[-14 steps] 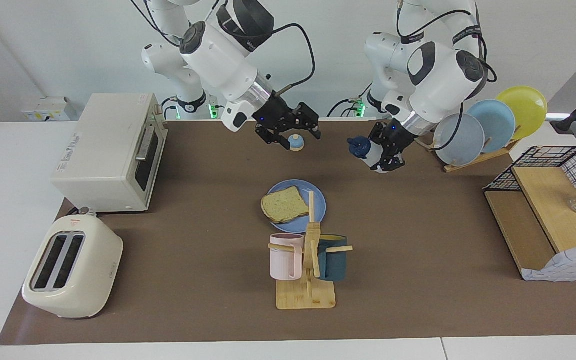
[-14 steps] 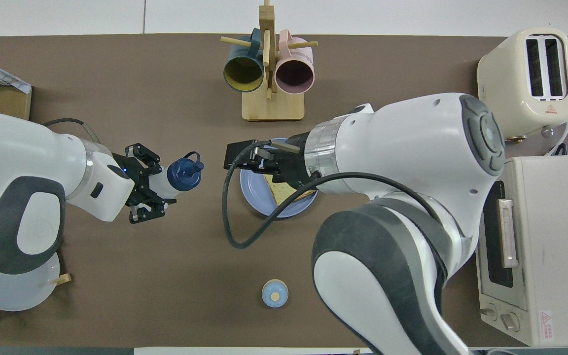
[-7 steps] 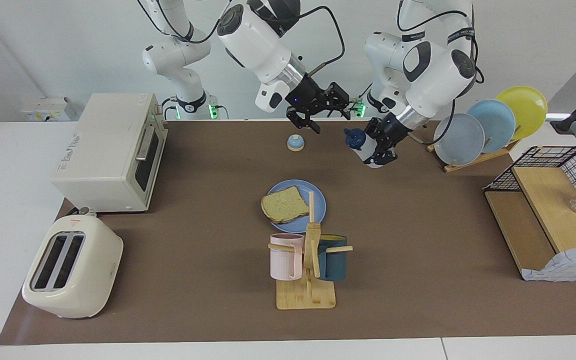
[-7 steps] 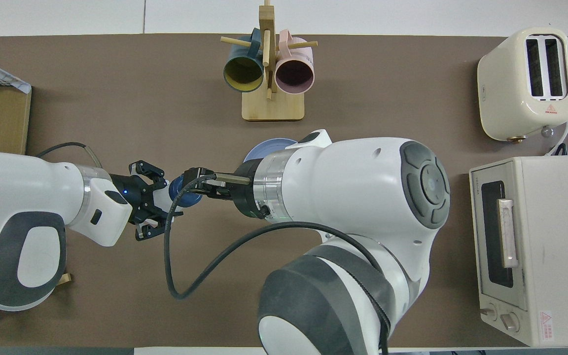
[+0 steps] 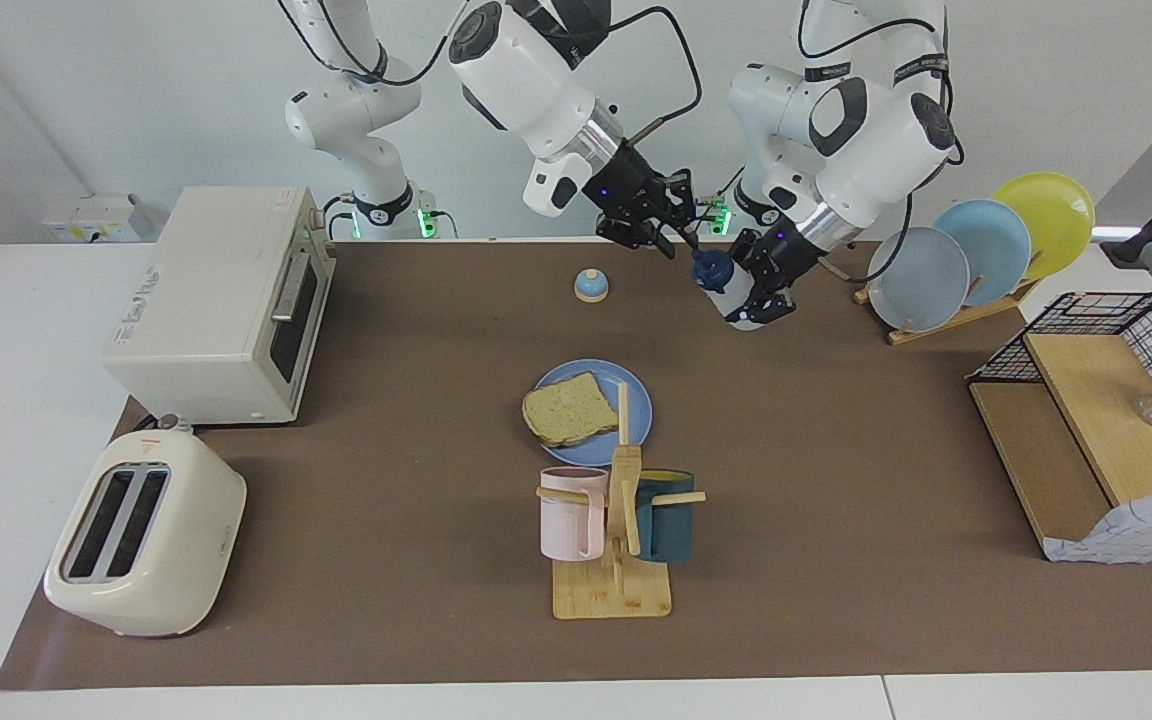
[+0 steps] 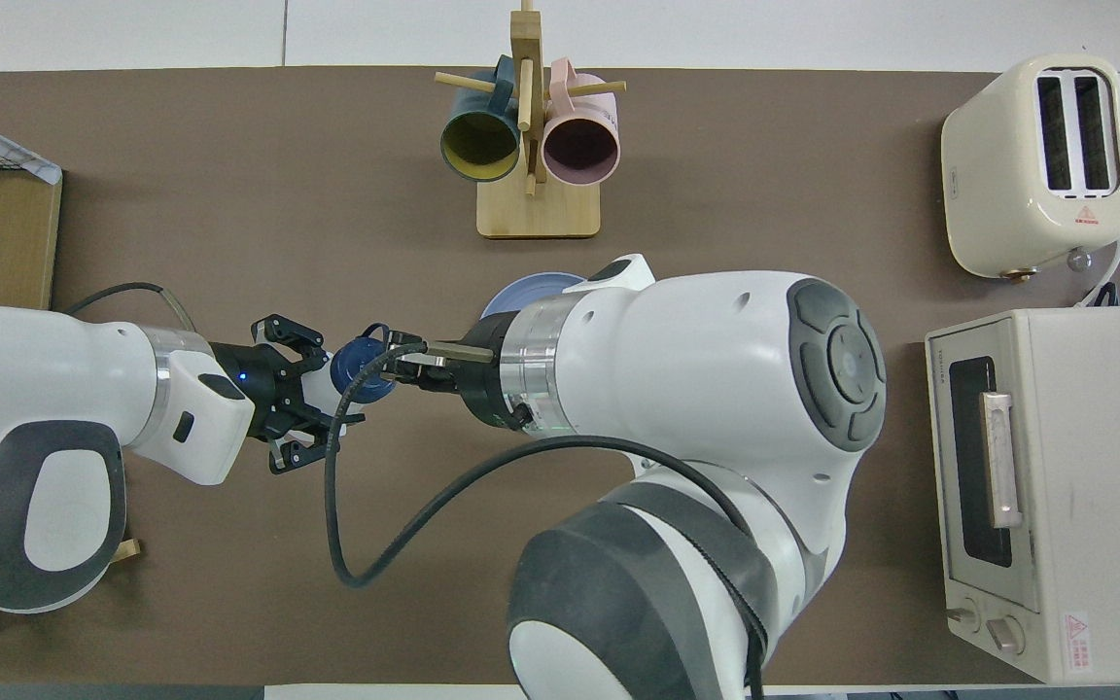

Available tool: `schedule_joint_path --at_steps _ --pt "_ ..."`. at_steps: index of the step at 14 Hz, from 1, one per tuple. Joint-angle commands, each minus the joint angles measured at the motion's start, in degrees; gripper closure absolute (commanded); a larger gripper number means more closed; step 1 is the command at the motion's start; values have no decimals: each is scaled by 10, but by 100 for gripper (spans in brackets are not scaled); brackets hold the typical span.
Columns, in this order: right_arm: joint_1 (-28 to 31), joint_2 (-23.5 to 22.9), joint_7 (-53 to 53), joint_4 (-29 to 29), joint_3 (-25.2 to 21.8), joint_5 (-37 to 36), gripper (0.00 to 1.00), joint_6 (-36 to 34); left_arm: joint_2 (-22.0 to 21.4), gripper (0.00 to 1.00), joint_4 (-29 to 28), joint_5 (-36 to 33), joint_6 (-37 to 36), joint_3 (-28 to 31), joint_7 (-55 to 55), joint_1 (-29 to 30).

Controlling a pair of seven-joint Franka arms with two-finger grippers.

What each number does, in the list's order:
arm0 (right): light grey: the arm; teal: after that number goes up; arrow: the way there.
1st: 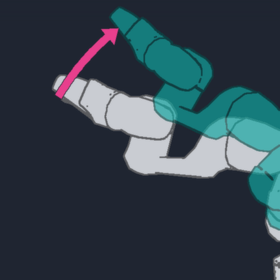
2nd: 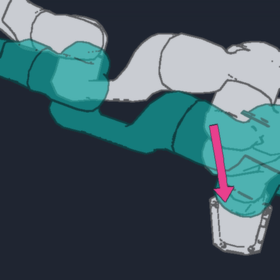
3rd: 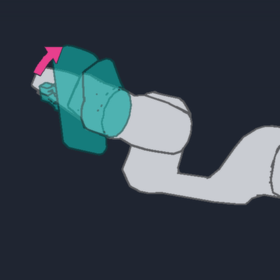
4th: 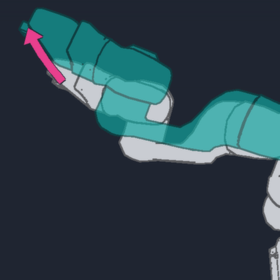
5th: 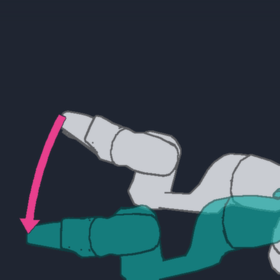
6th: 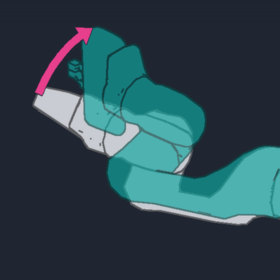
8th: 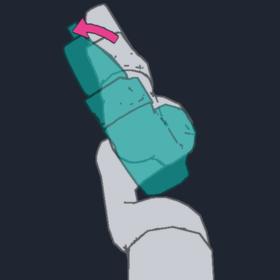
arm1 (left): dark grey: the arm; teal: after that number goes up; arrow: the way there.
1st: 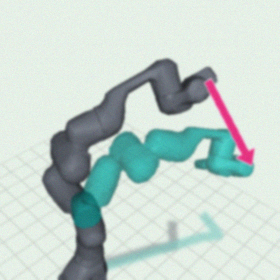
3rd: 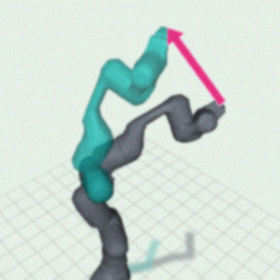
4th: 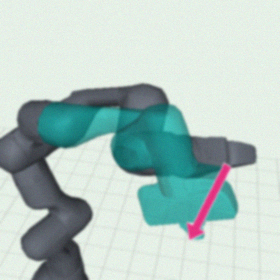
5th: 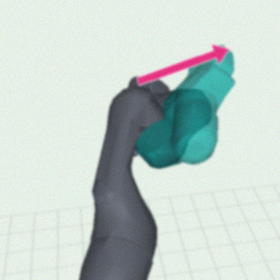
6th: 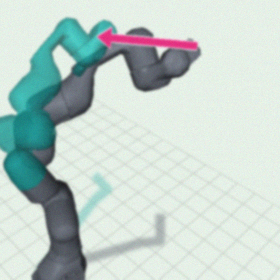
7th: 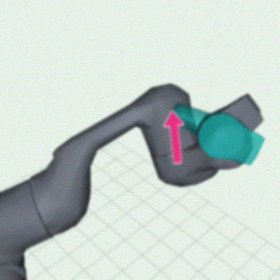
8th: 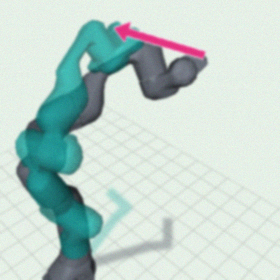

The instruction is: Put bread on plate and add seasoning

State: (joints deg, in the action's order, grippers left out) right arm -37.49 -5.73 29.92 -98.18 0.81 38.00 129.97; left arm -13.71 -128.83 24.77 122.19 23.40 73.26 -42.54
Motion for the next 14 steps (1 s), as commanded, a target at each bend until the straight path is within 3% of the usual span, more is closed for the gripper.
schedule_joint_path --at_steps 1,6,10,12,13,14 --pt "-9 -2 26 -3 2 -11 67 26 -19 100 -20 12 23 5 -11 -10" --pt "-9 -2 34 0 2 -16 68 26 -19 100 -20 15 24 5 -13 -10" --pt "-9 -2 34 0 2 -16 96 27 -19 100 -20 16 24 5 -13 -10" --pt "-9 -2 35 0 2 -16 100 27 -19 100 -20 16 24 5 -13 -10" --pt "-9 -2 35 1 2 -17 87 28 -19 100 -20 16 24 5 -13 -10" --pt "-9 -3 34 2 2 -17 60 30 -19 100 -20 16 23 5 -13 -10"
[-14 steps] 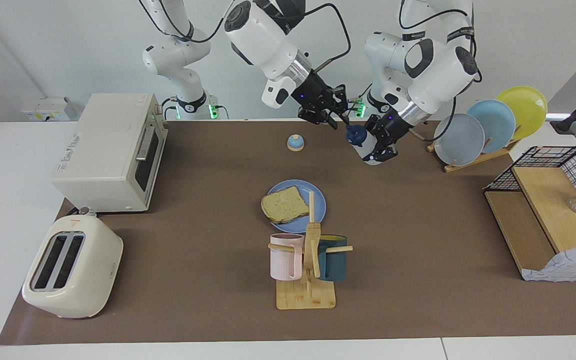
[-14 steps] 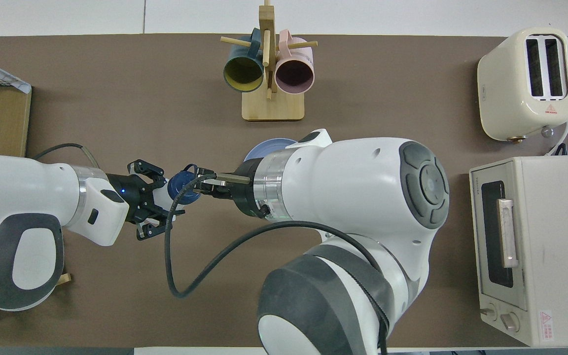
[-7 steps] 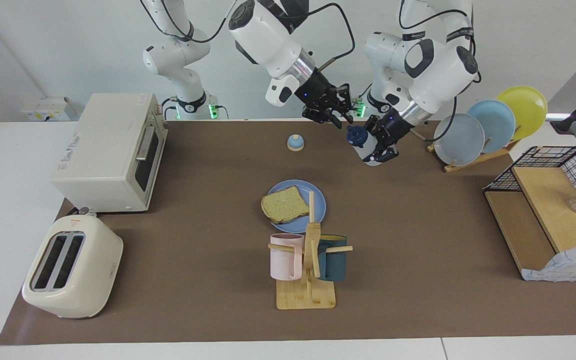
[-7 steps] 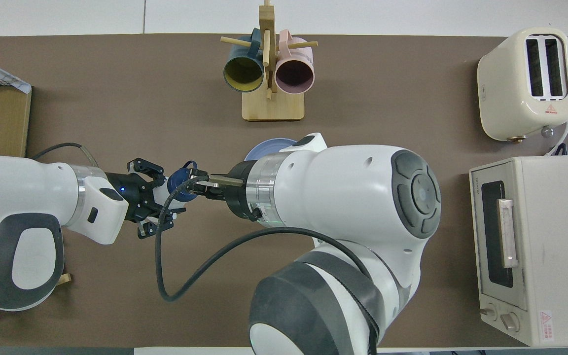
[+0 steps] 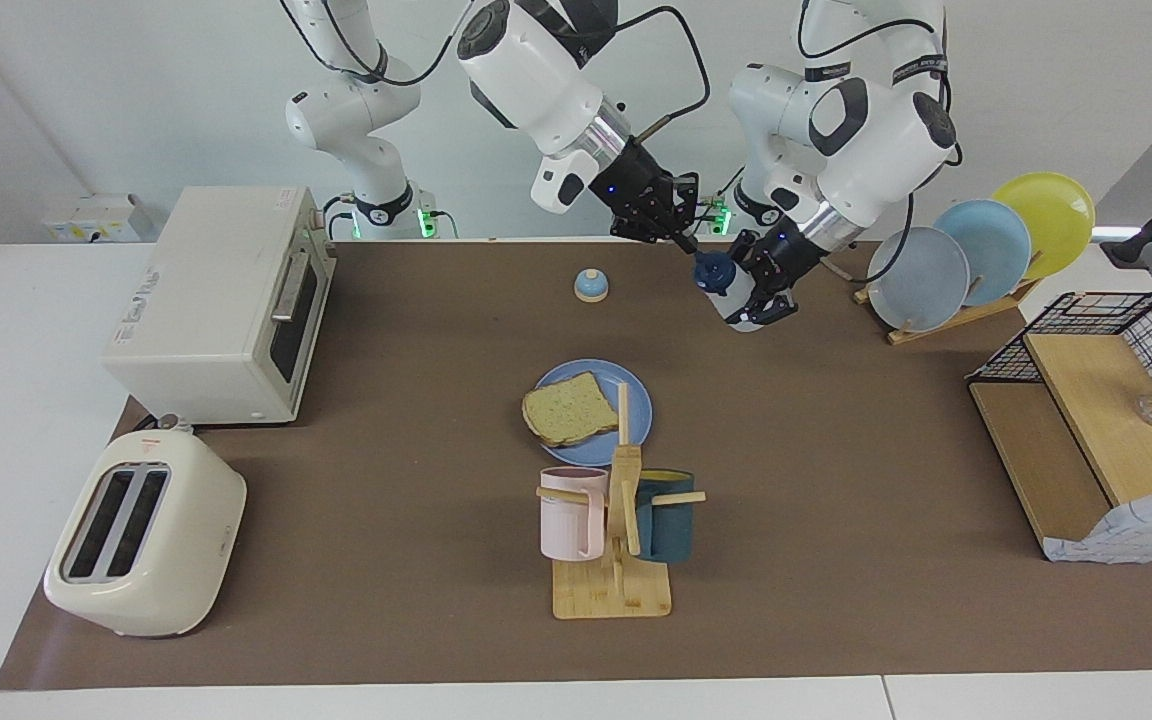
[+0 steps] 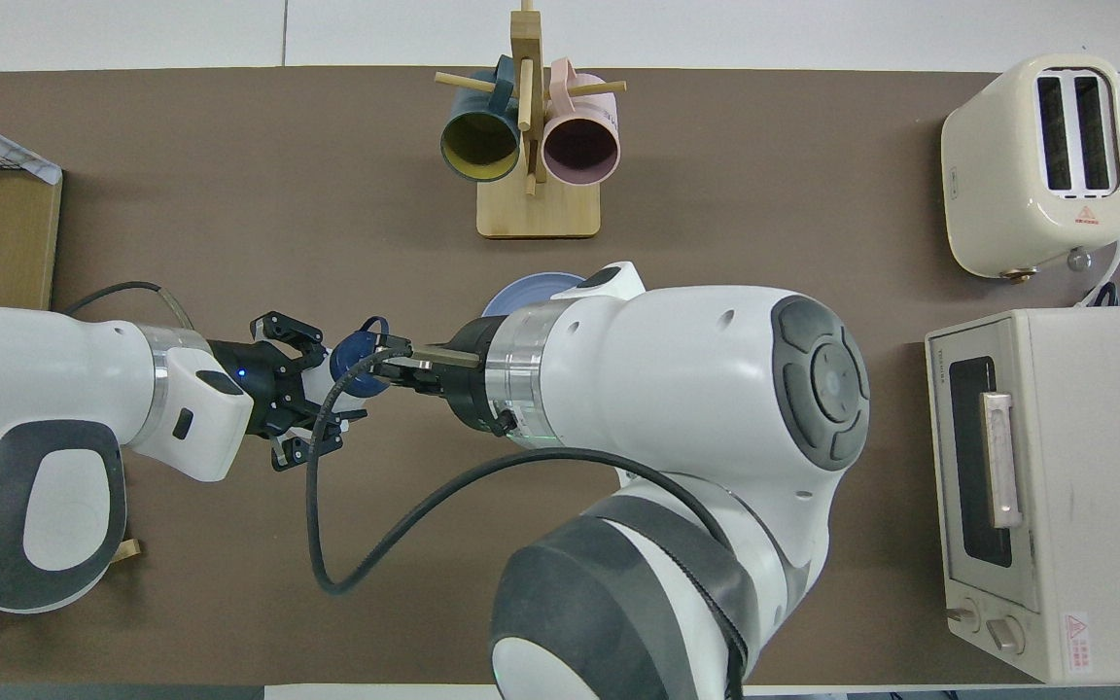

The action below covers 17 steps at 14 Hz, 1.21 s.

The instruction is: Put bread on plate and add seasoning

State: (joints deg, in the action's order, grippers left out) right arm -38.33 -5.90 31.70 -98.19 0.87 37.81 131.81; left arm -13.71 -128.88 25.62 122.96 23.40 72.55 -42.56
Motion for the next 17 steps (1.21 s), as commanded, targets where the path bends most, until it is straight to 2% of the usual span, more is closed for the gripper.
schedule_joint_path --at_steps 1,3,5,9,12,13,14,15,17 --pt "0 -6 15 9 0 -15 56 13 -19 100 -19 7 16 5 -6 -10" --pt "2 -11 15 18 0 -15 56 13 -19 100 -19 7 15 5 -6 -10" --pt "0 -18 13 19 1 -19 67 35 -19 100 -19 7 15 5 -6 -10" --pt "0 -23 15 19 1 -20 75 41 -19 100 -19 7 15 5 -6 -10" --pt "0 -23 15 19 0 -20 75 42 -19 100 -19 7 15 5 -6 -10" --pt "0 -23 15 19 1 -20 83 42 -19 100 -19 7 15 5 -6 -10" --pt "0 -23 15 19 1 -20 97 41 -19 100 -19 7 15 5 -6 -10" --pt "1 -23 16 19 1 -17 100 41 -19 100 -19 7 14 5 -6 -10" --pt "7 -24 16 19 2 -5 100 39 -19 100 -19 7 14 5 -6 -10"
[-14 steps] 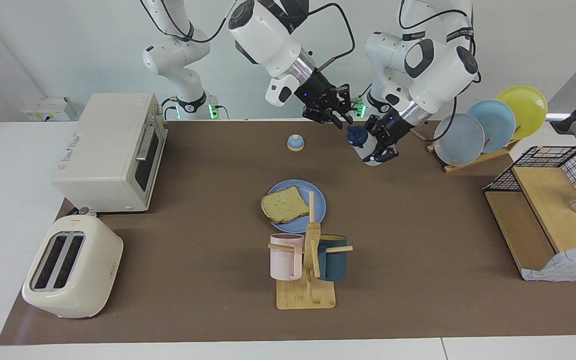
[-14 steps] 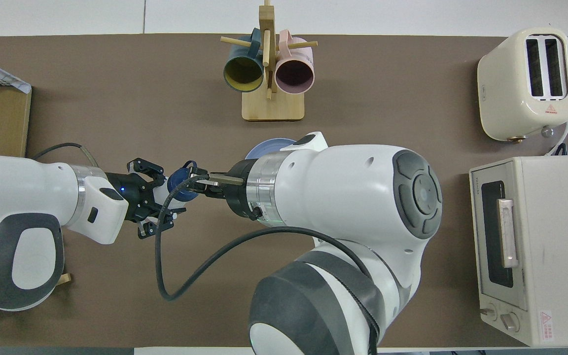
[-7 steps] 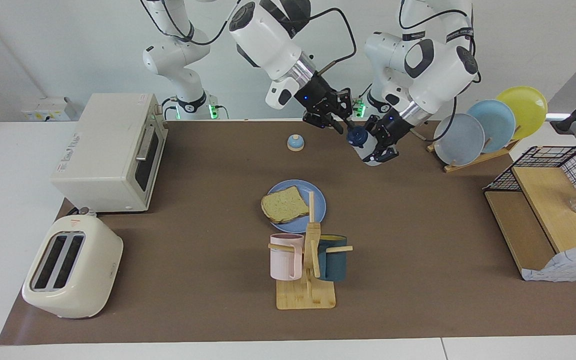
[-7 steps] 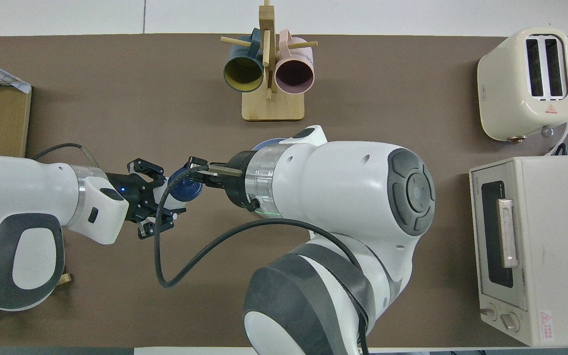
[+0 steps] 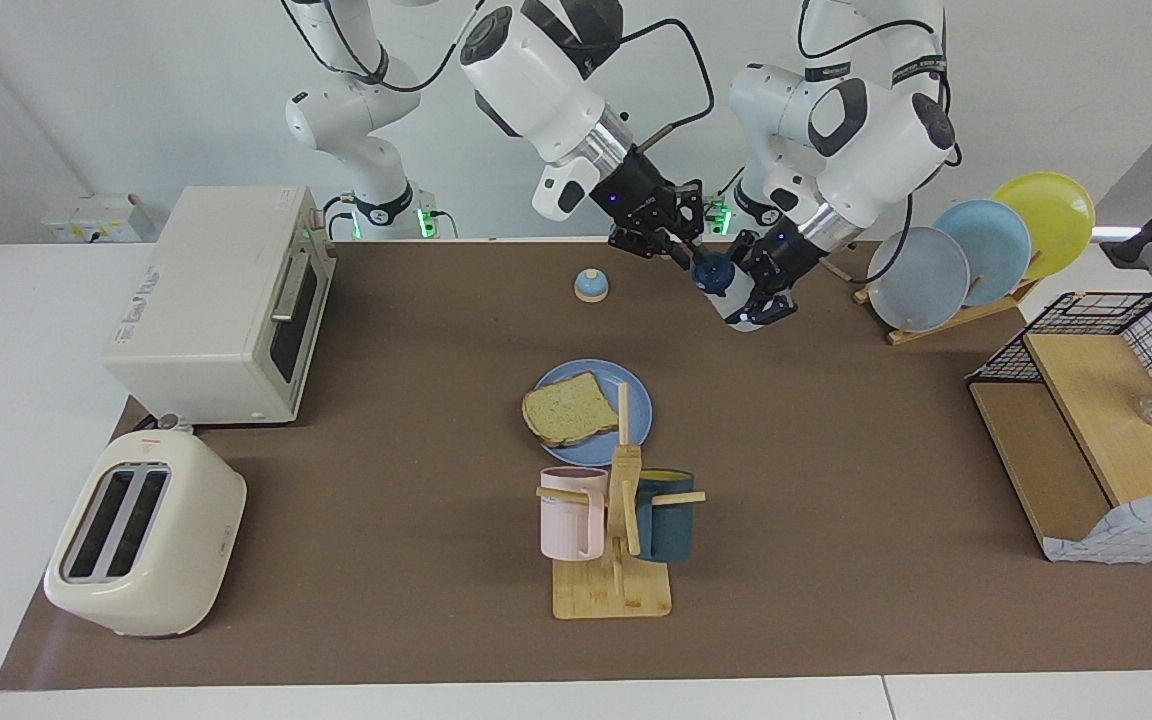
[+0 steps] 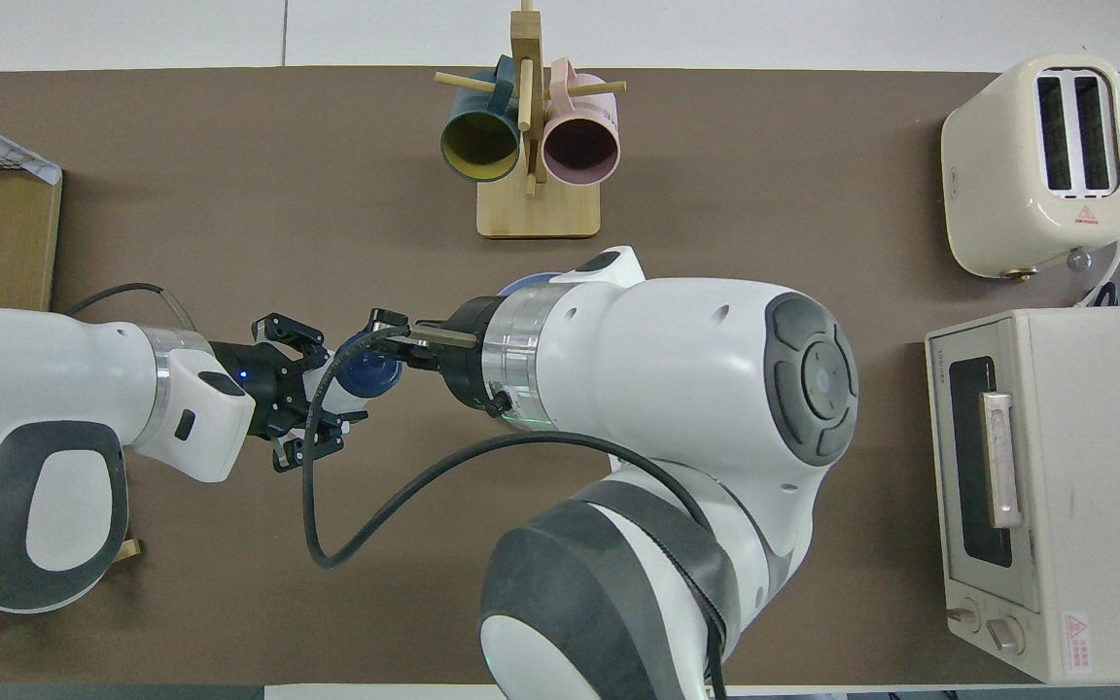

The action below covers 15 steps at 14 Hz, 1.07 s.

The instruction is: Put bread on plate and add seasoning

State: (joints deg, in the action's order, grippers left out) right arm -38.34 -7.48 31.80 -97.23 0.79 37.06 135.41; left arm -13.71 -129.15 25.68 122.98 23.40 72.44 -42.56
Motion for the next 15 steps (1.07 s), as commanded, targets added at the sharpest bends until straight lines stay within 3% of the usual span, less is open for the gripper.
schedule_joint_path --at_steps 1,3,6,12,13,14,15 --pt "8 -8 14 9 2 12 100 5 -19 100 -16 6 14 5 -5 -9" --pt "11 -7 -1 6 2 43 100 20 -19 100 -16 7 13 6 -5 -9" --pt "10 -1 -21 1 2 117 100 99 -19 100 -16 7 13 6 -5 -9" --pt "50 41 -131 -29 1 273 100 102 -19 100 -16 6 9 7 -5 -9" --pt "56 41 -134 -29 0 273 88 101 -19 100 -16 6 9 7 -5 -9" --pt "55 42 -131 -30 -1 271 1 101 -19 100 -15 6 9 7 -5 -9" --pt "56 49 -132 -47 -2 266 0 94 -18 100 -14 6 9 7 -5 -9"
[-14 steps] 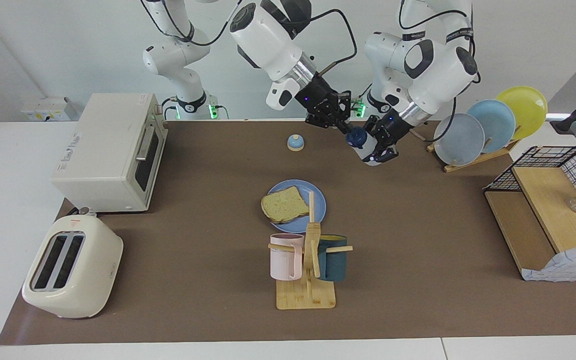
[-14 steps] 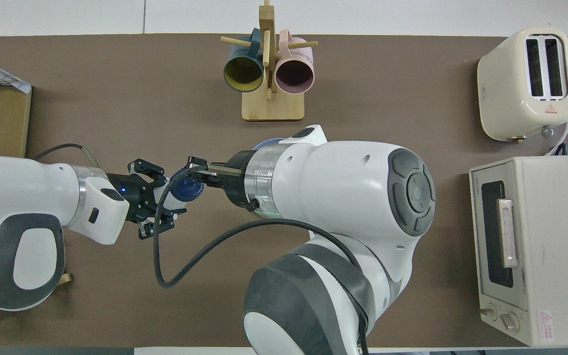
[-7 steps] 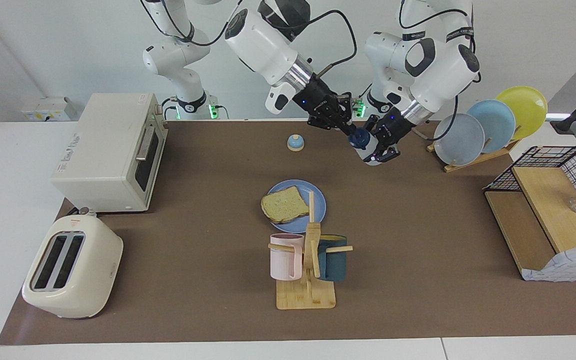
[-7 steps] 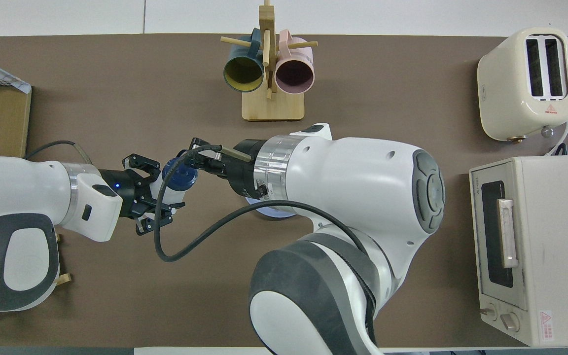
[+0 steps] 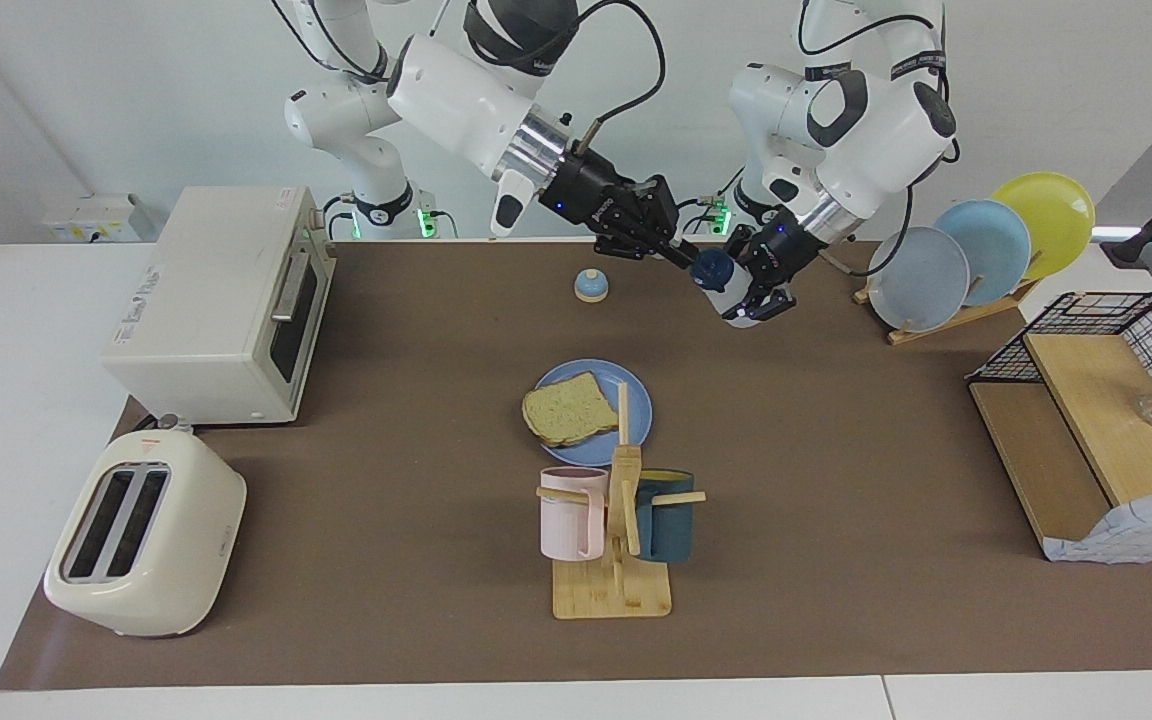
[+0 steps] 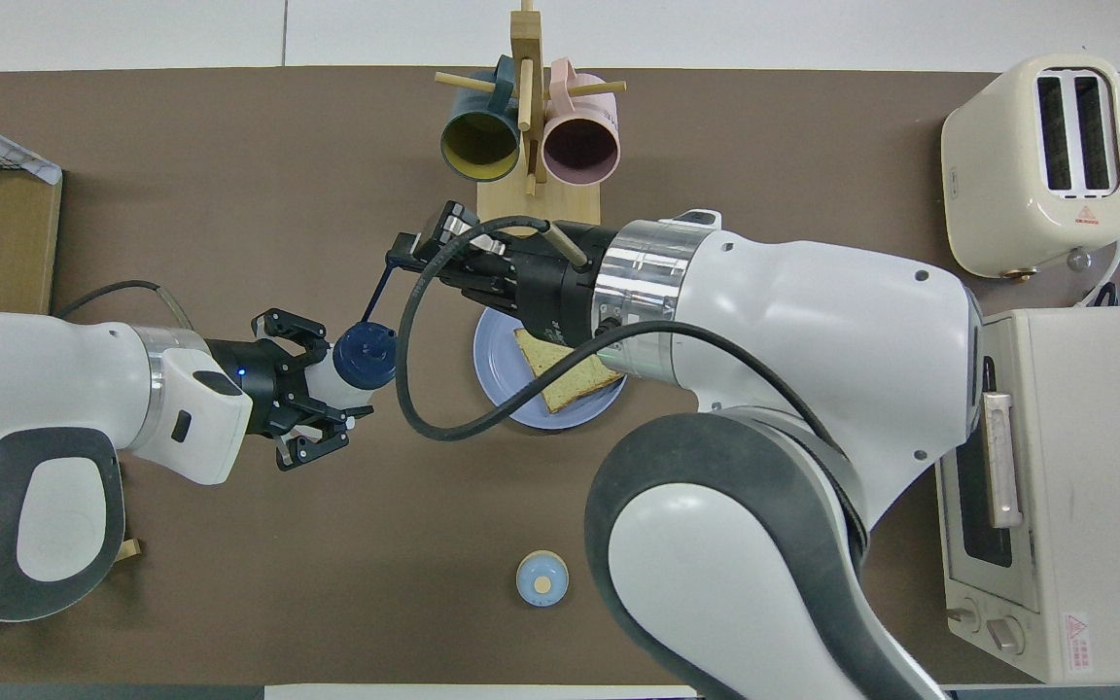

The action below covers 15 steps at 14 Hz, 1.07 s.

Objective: Put bread on plate and add seasoning
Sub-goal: 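Withdraw the right gripper from the bottle back toward the toaster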

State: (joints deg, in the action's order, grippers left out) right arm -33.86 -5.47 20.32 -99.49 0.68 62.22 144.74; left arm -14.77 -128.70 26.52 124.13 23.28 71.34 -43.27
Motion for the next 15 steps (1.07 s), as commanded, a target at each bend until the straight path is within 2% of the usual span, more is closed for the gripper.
schedule_joint_path --at_steps 1,3,4,5,7,9,11,13,15 --pt "13 35 -19 -38 -2 -9 0 -11 -5 100 -15 -2 -3 9 6 -2" --pt "54 34 -24 -31 -3 -187 0 -97 8 100 3 -5 1 8 -7 -2" --pt "85 29 -29 -6 -2 -286 0 -157 13 100 9 -11 1 5 -15 -2" --pt "106 27 -32 10 -4 -330 0 -207 16 100 15 -13 1 3 -19 -2" --pt "179 23 -81 32 -5 -374 0 -304 29 100 33 -43 0 -7 -45 -2" --pt "245 20 -145 66 -5 -426 0 -416 54 100 71 -118 -7 -39 -129 -3" --pt "282 12 -150 103 -6 -480 0 -507 68 100 96 -167 -20 -53 -171 -3" --pt "297 30 -150 98 -6 -531 0 -548 96 100 139 -209 -53 -64 -181 -5" --pt "303 47 -151 84 -9 -539 0 -568 123 100 175 -255 -84 -76 -217 -16"
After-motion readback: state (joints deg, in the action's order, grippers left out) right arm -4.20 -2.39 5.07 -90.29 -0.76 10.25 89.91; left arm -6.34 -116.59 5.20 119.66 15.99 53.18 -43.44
